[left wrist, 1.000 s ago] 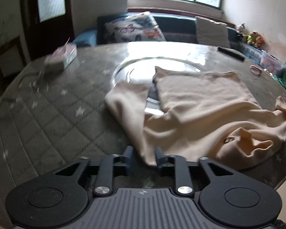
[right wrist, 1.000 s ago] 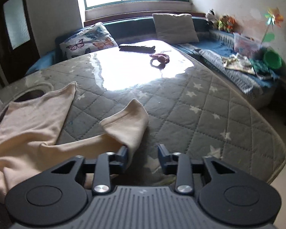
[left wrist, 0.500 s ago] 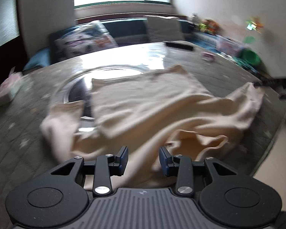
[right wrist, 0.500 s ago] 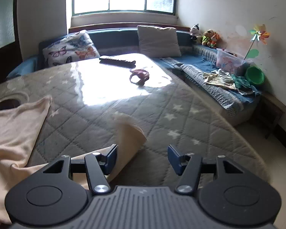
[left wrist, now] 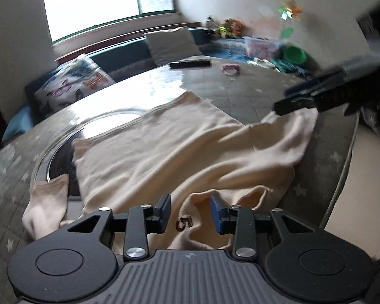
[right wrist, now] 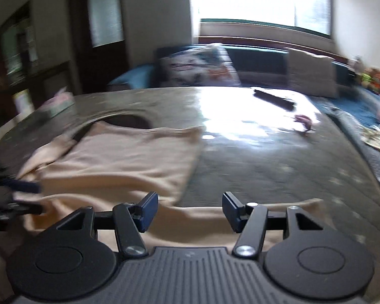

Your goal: Fold clothes

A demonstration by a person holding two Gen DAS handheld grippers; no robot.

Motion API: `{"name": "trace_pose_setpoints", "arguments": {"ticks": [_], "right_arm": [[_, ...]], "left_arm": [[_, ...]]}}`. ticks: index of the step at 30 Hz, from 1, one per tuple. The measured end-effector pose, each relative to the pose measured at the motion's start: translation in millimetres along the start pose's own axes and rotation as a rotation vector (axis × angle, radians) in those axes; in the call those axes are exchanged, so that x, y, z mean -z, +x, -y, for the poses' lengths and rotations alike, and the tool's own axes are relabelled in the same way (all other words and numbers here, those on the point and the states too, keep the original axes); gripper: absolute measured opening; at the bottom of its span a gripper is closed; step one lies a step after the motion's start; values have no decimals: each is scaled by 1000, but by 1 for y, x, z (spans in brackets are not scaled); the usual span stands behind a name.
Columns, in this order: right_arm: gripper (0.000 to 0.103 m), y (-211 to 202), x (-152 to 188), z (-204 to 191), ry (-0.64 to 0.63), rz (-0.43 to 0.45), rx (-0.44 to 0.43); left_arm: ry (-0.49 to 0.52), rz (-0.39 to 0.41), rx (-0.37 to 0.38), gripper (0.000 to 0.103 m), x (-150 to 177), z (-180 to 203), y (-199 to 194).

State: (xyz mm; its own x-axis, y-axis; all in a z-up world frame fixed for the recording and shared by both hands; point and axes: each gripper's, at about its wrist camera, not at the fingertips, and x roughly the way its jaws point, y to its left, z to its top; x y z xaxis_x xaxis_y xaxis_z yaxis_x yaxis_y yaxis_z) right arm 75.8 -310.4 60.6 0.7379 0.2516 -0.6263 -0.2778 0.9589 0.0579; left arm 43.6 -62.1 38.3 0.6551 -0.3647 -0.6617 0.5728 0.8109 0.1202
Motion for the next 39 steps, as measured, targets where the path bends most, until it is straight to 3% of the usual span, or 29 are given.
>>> {"name": "trace_pose_setpoints", "arguments": {"ticks": [2,3,5,13,23,25,28,32,36,39], "right_arm": [[57,3,-2,-15,-34,-8,-29],[57,4,-3,-20,-47,-13,-41],[57,7,-2,-30,-70,-28,-66],[57,15,3,-50,-144,-63,-105],[55,37,20,-81,-239,-157,-191],[54,38,28,-87,-262,-184,-201],[54,34,38,-91,-297,-200,-209],[54,24,41,-92,-334,-207,-207],[54,22,32,-94,-340,-182,-207],[54,30,28,-97,-312,-167,-219]], "left_arm": [[33,-6,-6,22,1,3,6],[43,-7,-3,8,2,4,8],[49,-7,1,3,4,5,9],[99,39,61,2,16,14,-39],[115,-19,112,2,30,15,-28],[98,-17,126,6,29,8,-32],[60,12,116,6,25,-4,-42],[11,51,49,6,17,-19,-46],[-24,25,31,6,14,-26,-23],[0,-5,61,6,20,-16,-11]]}}
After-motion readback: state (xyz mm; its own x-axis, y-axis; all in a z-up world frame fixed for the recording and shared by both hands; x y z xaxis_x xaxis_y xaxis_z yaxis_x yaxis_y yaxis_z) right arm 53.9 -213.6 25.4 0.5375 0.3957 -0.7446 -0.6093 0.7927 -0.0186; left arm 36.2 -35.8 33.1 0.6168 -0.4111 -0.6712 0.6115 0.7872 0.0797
